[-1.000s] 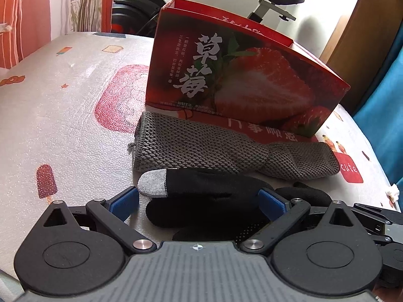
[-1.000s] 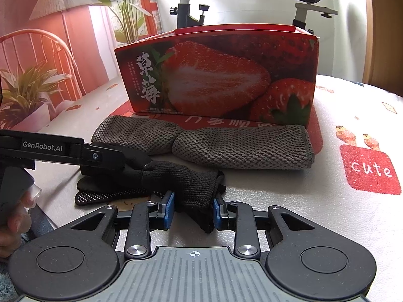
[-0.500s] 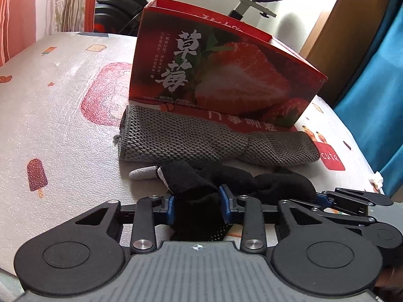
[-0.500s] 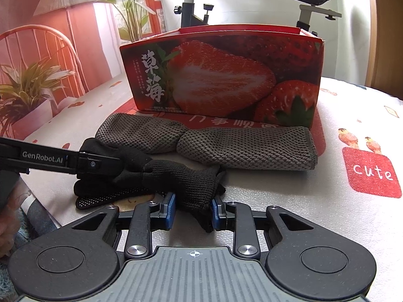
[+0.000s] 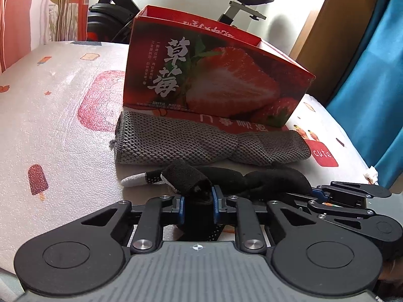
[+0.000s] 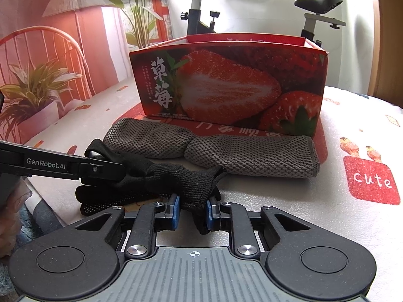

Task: Organize soft objects
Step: 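Lift the black glove with both tools and carry it into the box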

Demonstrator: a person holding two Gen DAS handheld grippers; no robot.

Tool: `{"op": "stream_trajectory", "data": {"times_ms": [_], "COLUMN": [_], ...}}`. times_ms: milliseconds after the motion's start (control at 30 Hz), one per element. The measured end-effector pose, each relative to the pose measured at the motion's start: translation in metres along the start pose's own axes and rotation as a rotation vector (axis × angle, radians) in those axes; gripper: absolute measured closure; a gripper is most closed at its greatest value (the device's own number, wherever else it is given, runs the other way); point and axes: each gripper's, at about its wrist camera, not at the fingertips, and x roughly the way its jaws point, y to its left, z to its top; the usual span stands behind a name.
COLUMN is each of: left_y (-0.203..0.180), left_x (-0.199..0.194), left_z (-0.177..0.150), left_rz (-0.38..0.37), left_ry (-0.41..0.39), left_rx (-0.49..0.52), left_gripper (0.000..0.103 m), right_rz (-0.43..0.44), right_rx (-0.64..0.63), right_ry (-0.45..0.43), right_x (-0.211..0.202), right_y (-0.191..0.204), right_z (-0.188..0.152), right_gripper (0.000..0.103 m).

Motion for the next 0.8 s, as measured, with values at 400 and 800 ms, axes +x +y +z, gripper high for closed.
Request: {"op": "stream_trajectory", "data": {"times_ms": [400,800], "left_y": [-0.002,-0.010], "left_x": [-0.028,-0.071], "left_z": [0.005,0.056], "left_rz": [-0.036,-0.010], "left_ry": [-0.101,-0.282], "left_rx": [0.003,0.089], "left_gripper": [0.082,0.082], "right_rz": [0.021,0.049], "right_rx": [0.004,-0.090], "right_ry": [-0.071,-0.197], "right_x": [-0.018,-0.036], "right_y": [0.002,0.018], "right_z": [0.009,0.069], "right_gripper": [0.087,0.087]}}
